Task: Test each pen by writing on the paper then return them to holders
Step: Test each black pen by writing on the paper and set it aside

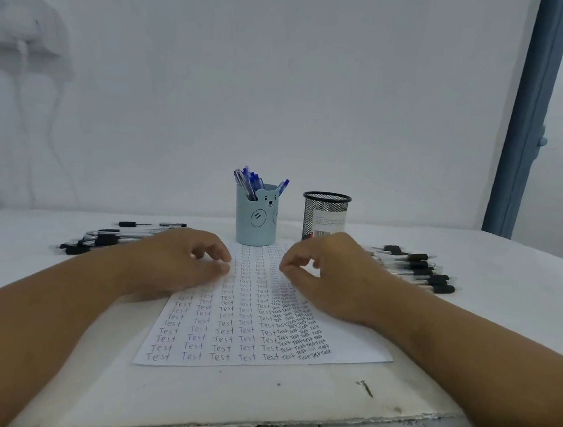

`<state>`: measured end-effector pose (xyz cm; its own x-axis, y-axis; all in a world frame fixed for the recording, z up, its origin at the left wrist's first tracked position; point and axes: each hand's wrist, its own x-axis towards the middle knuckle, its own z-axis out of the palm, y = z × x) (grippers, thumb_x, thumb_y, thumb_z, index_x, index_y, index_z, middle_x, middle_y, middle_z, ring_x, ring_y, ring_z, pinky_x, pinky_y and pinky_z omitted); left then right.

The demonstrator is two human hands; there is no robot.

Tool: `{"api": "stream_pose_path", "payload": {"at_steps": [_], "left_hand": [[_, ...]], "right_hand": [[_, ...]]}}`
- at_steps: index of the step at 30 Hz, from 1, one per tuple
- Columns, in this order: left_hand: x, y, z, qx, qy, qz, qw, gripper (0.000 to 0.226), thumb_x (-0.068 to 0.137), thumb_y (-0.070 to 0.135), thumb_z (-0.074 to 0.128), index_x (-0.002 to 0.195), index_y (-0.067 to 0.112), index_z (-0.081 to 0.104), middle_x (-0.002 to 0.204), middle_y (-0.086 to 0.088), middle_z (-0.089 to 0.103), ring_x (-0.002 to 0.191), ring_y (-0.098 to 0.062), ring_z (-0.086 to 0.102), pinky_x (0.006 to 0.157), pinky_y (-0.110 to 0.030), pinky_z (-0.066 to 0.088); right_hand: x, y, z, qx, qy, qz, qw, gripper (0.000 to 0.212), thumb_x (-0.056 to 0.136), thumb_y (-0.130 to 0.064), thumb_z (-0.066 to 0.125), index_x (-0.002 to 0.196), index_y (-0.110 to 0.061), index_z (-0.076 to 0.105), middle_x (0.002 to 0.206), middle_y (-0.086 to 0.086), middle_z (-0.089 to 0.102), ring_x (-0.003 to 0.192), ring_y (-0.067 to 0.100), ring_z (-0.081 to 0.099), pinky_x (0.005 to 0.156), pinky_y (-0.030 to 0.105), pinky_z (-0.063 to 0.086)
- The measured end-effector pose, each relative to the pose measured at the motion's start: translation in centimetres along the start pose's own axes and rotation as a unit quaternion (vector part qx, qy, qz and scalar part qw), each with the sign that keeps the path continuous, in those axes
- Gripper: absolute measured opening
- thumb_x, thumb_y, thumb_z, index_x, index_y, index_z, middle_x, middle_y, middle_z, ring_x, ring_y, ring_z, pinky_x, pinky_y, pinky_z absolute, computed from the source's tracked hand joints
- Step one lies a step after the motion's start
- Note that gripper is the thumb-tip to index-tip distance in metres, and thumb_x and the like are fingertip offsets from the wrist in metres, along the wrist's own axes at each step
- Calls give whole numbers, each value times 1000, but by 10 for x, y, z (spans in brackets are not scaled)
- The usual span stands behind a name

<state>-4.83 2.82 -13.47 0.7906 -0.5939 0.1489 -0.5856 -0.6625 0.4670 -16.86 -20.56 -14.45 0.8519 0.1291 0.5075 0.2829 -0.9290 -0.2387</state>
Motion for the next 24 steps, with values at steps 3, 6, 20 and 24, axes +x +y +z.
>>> {"api": "stream_pose_path", "payload": {"at_steps": [3, 6, 20, 24], "left_hand": [[2, -11, -11, -16, 88, 18, 996, 5, 92, 37, 70, 95, 39, 72, 106, 19, 67, 101, 0, 60, 93, -28, 47], [0, -31, -30, -9, 167, 20, 986, 13, 93, 21, 69, 94, 34, 71, 101, 13, 68, 92, -4, 62, 76, -16, 45], [1, -70, -39, 90, 145, -71, 983, 19, 83, 14, 74, 92, 30, 69, 95, 8, 63, 83, -4, 54, 70, -12, 40], [4, -69, -36, 121, 156, -79, 977, 14, 90, 23, 66, 83, 35, 66, 94, 13, 60, 95, -17, 58, 96, -39, 47]], "right_hand": [[4, -4, 4, -8, -34, -44, 998, 15, 96, -30, 62, 102, -27, 76, 93, -22, 70, 91, -4, 58, 72, 6, 42], [4, -3, 7, 3, -57, -58, 997, 14, 95, -36, 64, 105, -31, 73, 97, -20, 68, 94, -1, 59, 75, 8, 43], [5, 0, 11, 34, -67, -74, 994, 8, 93, -37, 66, 96, -35, 73, 94, -23, 66, 96, -1, 57, 76, 10, 42], [5, 2, 13, 37, -62, -72, 995, 7, 92, -37, 66, 95, -36, 73, 92, -25, 66, 95, -1, 58, 74, 10, 42]]}}
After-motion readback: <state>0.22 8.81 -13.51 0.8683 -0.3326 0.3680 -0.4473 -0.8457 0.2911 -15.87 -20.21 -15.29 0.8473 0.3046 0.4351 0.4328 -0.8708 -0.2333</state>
